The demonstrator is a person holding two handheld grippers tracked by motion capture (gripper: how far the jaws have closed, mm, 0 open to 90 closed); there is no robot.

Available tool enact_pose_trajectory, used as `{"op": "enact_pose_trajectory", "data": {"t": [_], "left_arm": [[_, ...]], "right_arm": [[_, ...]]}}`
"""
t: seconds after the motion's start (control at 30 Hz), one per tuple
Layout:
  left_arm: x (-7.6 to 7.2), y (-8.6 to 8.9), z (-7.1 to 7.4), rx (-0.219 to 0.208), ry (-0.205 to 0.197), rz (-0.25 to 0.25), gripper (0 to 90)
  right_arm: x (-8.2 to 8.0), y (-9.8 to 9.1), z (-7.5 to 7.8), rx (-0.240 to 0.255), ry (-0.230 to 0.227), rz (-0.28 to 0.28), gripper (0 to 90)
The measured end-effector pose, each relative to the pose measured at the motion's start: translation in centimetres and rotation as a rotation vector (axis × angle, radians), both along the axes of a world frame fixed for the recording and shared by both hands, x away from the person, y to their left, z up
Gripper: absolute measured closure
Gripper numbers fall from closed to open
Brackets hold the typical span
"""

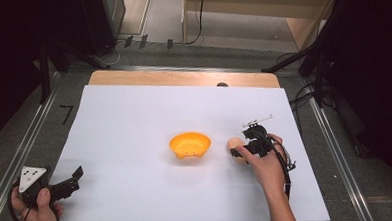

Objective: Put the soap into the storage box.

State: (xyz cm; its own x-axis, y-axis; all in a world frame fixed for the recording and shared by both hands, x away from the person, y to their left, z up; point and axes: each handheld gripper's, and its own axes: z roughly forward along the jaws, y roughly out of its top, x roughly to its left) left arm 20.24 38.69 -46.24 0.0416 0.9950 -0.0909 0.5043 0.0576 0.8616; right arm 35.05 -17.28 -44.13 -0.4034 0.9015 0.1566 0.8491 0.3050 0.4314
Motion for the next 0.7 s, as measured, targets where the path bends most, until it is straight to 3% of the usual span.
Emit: {"op": "enact_pose_trajectory", "data": {"t": [0.1,0.23,0.47,0.7], "left_arm": [[0.0,-0.1,0.0,0.004,0.0,0.003,0.0],[0.0,0.0,0.0,0.006,-0.001,0.002,0.0],[0.1,0.0,0.0,-0.002,0.006,-0.001,0.0],[0.1,0.1,0.0,-0.011,0.007,-0.004,0.0]], "right_arm": [[0.3,0.7,-0.5,-0.028,0.016,0.005,22.3],[0.3,1.2,-0.9,-0.075,0.022,0.011,31.7],[0.5,1.5,-1.3,-0.118,0.03,0.041,32.6],[0.7,2.1,-1.2,-0.158,0.054,0.027,31.9]]}}
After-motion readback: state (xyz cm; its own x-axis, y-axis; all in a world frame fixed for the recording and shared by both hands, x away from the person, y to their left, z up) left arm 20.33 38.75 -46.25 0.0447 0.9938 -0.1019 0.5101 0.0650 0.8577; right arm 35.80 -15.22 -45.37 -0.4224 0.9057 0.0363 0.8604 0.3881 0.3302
